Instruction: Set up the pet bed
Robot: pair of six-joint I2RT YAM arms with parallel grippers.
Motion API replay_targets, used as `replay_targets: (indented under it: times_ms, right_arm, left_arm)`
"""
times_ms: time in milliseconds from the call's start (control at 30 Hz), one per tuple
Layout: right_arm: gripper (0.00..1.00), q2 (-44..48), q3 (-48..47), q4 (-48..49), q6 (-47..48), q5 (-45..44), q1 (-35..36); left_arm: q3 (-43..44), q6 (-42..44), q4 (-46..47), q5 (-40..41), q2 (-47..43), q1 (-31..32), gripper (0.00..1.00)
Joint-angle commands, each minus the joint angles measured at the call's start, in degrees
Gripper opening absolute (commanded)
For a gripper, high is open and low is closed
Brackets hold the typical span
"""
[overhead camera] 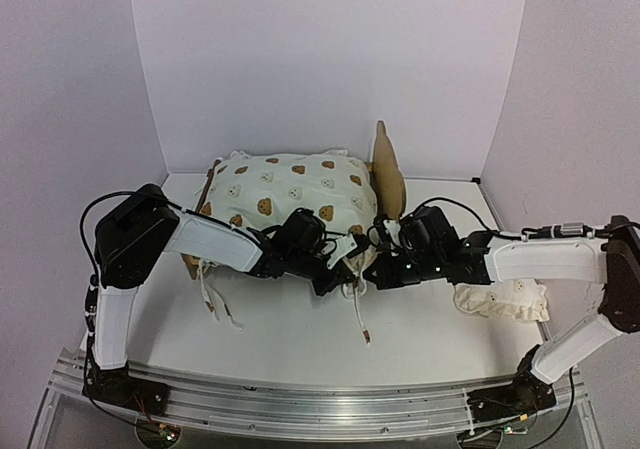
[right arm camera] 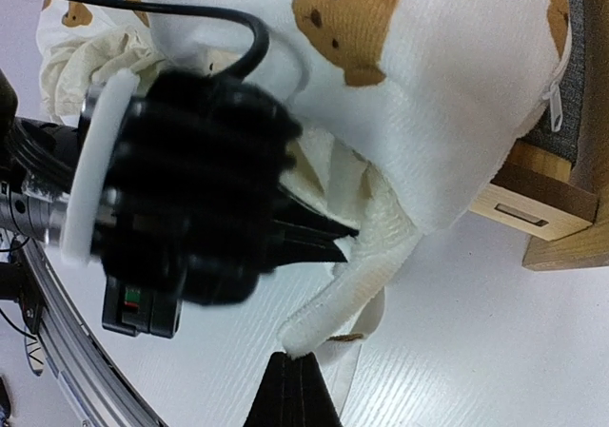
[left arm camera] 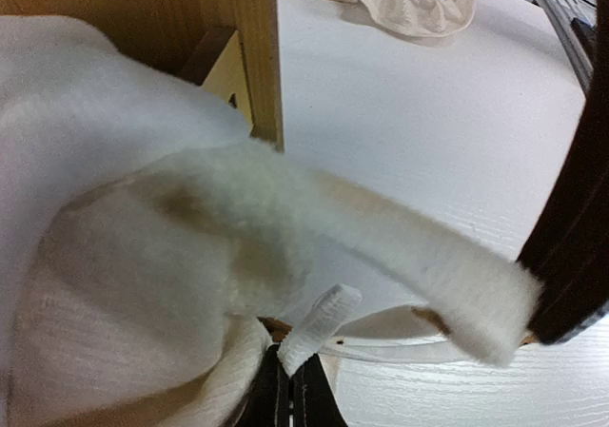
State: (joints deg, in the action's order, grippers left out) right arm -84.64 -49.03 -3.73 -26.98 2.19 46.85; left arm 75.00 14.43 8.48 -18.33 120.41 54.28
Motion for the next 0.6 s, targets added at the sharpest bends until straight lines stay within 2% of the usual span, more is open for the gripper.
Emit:
replay_targets:
  times_ms: [0,200,433,567]
  right_arm:
    - [0.01,-1.3,-3.2,0.1,0.6,2.3,-0.2]
    - [0.12,-0.5,-2.6,-0.4,-1.3,1.5,-0.5]
    - [0.29,4.4,-1.2,-6.7,-2.1,-2.1,-1.3]
    - [0.38,7.3,0.6,-8.4,-3.5,2.2,-4.5]
  left_arm:
    - [3.0,8.5,3.2,-6.1,1.5,0.3,0.0]
    - [4.3,12.8,5.3,-6.9,3.4,0.6,0.0]
    - [2.9,10.7,11.4,-9.9,4.5,0.8,0.0]
    - [2.6,10.7,12.7,-10.0,4.9,0.9,0.0]
